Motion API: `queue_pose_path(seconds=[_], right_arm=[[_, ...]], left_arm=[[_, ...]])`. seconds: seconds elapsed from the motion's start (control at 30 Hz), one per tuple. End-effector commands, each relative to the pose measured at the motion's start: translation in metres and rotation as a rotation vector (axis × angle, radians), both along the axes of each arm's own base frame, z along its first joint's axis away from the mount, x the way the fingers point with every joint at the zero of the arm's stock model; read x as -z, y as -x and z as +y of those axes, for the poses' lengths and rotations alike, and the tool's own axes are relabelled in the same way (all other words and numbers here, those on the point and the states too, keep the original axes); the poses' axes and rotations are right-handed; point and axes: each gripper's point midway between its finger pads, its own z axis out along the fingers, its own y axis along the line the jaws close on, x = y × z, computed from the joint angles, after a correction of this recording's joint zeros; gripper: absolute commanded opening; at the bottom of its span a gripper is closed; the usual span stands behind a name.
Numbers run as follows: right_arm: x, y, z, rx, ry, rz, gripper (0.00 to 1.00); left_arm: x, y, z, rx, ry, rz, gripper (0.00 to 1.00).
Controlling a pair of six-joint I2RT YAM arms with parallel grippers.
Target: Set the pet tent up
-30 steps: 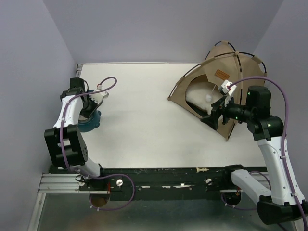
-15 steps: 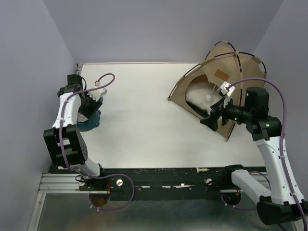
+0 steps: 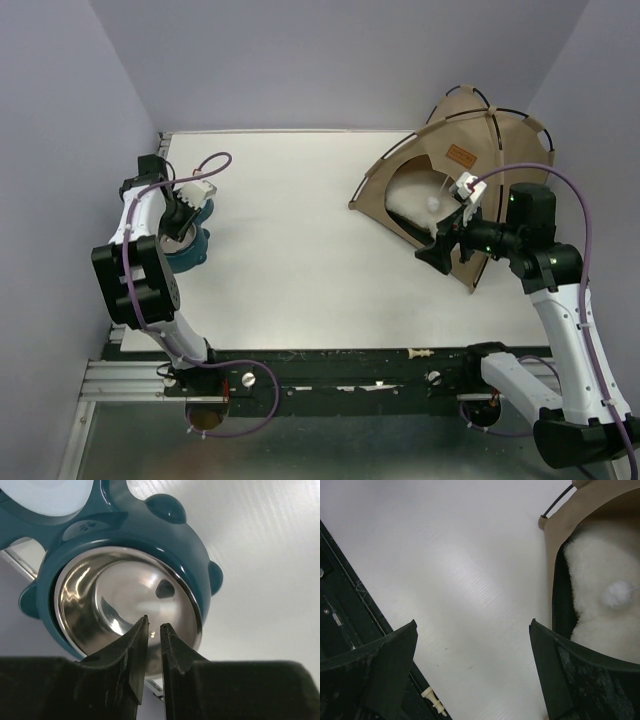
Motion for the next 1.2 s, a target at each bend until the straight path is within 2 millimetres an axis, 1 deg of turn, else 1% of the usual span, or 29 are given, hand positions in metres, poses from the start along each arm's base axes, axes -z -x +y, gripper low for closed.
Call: queue_pose_path(seconds=[0.0, 0.1, 0.27, 0.37, 0.47, 0.53, 0.6, 0.63, 0.7, 0.77, 0.83, 0.87, 0.9, 0.93, 1.0, 1.03, 1.1, 1.13, 1.17], right_arm=[[0.002, 0.001, 0.001, -0.006, 0.0, -0.006, 1.0], [0.002, 0.0, 0.0, -0.002, 0.005, -0.005, 1.0], [0.004, 0.001, -0.001, -0.003, 0.017, -0.007, 1.0], [0.002, 0.002, -0.001, -0.005, 0.017, -0.014, 1.0], [-0.001, 0.002, -0.001, -0.006, 0.02, -0.018, 1.0], [-0.003, 0.002, -0.002, -0.003, 0.026, -0.029, 1.0], [-0.005, 0.003, -0.002, -0.006, 0.023, -0.031, 1.0], [-0.007, 0.004, -0.002, -0.009, 0.022, -0.037, 1.0], [-0.009, 0.006, -0.001, -0.018, 0.018, -0.037, 1.0], [-0.011, 0.007, 0.0, -0.02, 0.014, -0.041, 1.0], [-0.014, 0.008, 0.0, -0.02, 0.008, -0.042, 1.0], [-0.017, 0.009, 0.0, -0.02, 0.005, -0.046, 1.0], [-0.019, 0.009, 0.001, -0.019, 0.003, -0.051, 1.0], [-0.022, 0.009, 0.0, -0.018, 0.003, -0.056, 1.0], [-0.029, 0.009, 0.0, -0.013, 0.007, -0.065, 1.0], [-0.031, 0.008, -0.002, -0.005, 0.011, -0.066, 1.0], [-0.034, 0.007, -0.003, -0.002, 0.017, -0.066, 1.0], [-0.035, 0.007, -0.003, 0.0, 0.017, -0.064, 1.0], [-0.036, 0.008, -0.003, 0.0, 0.018, -0.062, 1.0]], left_arm=[[0.023, -0.016, 0.02, -0.035, -0.06, 0.0, 0.31], [0.035, -0.023, 0.029, -0.064, -0.093, -0.014, 0.31], [0.041, -0.028, 0.039, -0.102, -0.116, -0.015, 0.33], [0.043, -0.027, 0.043, -0.113, -0.125, -0.025, 0.4], [0.052, -0.023, 0.042, -0.122, -0.12, -0.021, 0.49], [0.058, -0.023, 0.042, -0.146, -0.092, -0.011, 0.52], [0.054, -0.025, 0.04, -0.16, -0.045, -0.005, 0.54], [0.048, -0.026, 0.037, -0.157, -0.025, -0.015, 0.55], [0.026, -0.032, 0.03, -0.145, 0.007, -0.068, 0.6], [-0.008, -0.04, 0.022, -0.133, 0.043, -0.135, 0.69], [-0.044, -0.045, 0.022, -0.16, 0.054, -0.195, 0.91], [-0.065, -0.048, 0.022, -0.169, 0.053, -0.232, 0.95], [-0.082, -0.047, 0.02, -0.17, 0.061, -0.248, 0.97], [-0.103, -0.049, 0.016, -0.163, 0.074, -0.284, 0.99], [-0.141, -0.047, 0.007, -0.183, 0.116, -0.356, 0.99], [-0.163, -0.047, 0.0, -0.186, 0.148, -0.402, 0.99], [-0.199, -0.043, -0.016, -0.232, 0.232, -0.46, 0.99], [-0.21, -0.038, -0.026, -0.249, 0.27, -0.454, 0.99], [-0.223, -0.033, -0.04, -0.235, 0.318, -0.454, 0.99]])
